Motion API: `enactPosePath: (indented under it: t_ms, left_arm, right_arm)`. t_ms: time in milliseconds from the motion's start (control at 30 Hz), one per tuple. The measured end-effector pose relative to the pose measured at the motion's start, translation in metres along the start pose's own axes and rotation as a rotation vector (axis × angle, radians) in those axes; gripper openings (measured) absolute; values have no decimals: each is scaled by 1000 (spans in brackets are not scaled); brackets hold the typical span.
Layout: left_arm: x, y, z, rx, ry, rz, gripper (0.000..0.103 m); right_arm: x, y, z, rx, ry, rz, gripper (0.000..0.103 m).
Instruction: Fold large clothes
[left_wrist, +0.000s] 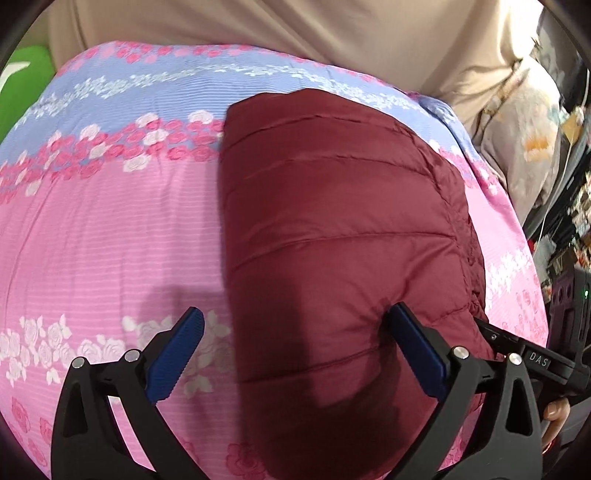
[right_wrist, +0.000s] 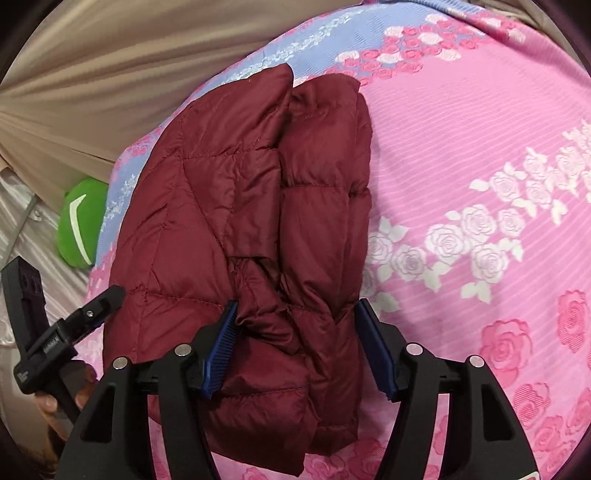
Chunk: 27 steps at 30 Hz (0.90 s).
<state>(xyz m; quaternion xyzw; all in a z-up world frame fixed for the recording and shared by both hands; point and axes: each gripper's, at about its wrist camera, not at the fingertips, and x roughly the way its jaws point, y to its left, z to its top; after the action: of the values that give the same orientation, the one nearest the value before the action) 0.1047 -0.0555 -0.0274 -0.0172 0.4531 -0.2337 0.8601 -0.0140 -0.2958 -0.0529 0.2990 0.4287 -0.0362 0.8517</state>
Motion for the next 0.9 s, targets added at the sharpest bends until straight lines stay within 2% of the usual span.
enactPosePath:
  t_ms: [133, 433, 900]
  left_arm:
    - [9, -11, 1, 25, 12, 2, 98]
    - [19, -22, 4, 55, 6, 60, 98]
    - [25, -21, 3, 58, -1, 69, 98]
  right_arm:
    - [7, 3, 4, -9, 6, 3, 66]
    - [13, 1, 4, -4, 12, 24, 71]
    - [18, 10, 9, -33, -2, 20, 73]
